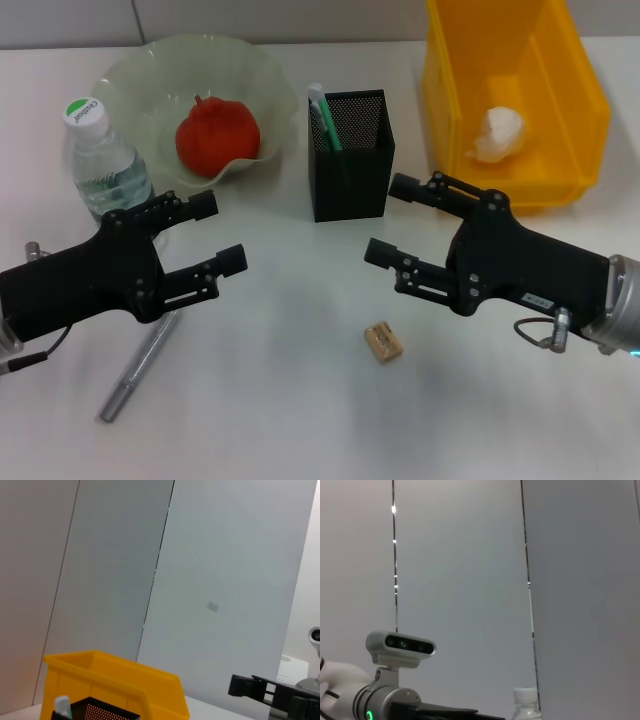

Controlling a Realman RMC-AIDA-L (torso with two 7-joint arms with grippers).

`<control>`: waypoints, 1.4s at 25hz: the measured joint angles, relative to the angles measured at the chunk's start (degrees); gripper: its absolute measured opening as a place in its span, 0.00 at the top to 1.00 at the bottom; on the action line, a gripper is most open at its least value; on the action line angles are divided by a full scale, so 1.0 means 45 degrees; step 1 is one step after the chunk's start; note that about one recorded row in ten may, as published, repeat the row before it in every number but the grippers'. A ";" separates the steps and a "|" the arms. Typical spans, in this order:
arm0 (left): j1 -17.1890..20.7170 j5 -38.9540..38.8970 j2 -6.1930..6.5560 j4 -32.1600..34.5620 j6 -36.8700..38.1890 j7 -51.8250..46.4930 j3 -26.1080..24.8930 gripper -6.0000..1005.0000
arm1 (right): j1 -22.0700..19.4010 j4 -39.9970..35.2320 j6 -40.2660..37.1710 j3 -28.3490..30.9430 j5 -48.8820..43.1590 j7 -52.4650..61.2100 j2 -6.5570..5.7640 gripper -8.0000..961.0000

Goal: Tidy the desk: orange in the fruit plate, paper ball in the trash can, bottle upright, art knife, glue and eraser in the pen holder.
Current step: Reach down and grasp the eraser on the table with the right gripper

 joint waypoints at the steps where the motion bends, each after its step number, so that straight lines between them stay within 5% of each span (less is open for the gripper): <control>1: 0.0016 0.0004 0.0004 -0.0001 0.0011 -0.0005 0.0000 0.23 | -0.0115 0.0025 0.0000 0.0050 0.0023 0.0002 0.0002 0.38; 8: 0.0079 0.0035 0.0035 -0.0002 -0.0082 -0.0013 0.0006 0.23 | -0.0193 0.0060 0.0040 0.0054 -0.0003 0.1191 -0.0065 0.27; 11: 0.0067 0.0038 0.0038 -0.0002 -0.0104 -0.0014 0.0006 0.23 | -0.0194 -0.0730 0.0080 0.0055 -0.0422 0.3241 -0.0301 0.25; 15: 0.0022 0.0046 0.0041 -0.0002 -0.0175 -0.0012 0.0007 0.23 | -0.0198 -0.3644 0.0201 0.0121 -0.2604 0.7017 -0.0556 0.25; 19: 0.0008 0.0046 0.0004 -0.0002 -0.0220 0.0069 0.0063 0.23 | 0.0138 -0.8662 0.0367 0.0204 -0.7055 1.2456 -0.0241 0.25; 20: 0.0008 0.0046 0.0004 -0.0002 -0.0220 0.0069 0.0063 0.23 | 0.0138 -0.8662 0.0367 0.0204 -0.7055 1.2456 -0.0241 0.25; 24: 0.0023 0.0047 -0.0052 -0.0003 -0.0266 0.0113 0.0091 0.23 | 0.1410 -1.1620 -0.0131 0.0073 -1.0387 1.6146 -0.0089 0.25; 35: 0.0026 0.0046 -0.0147 -0.0002 -0.0151 0.0123 0.0163 0.23 | 0.4390 -1.2704 -0.1325 -0.1566 -1.4402 1.8936 -0.0097 0.25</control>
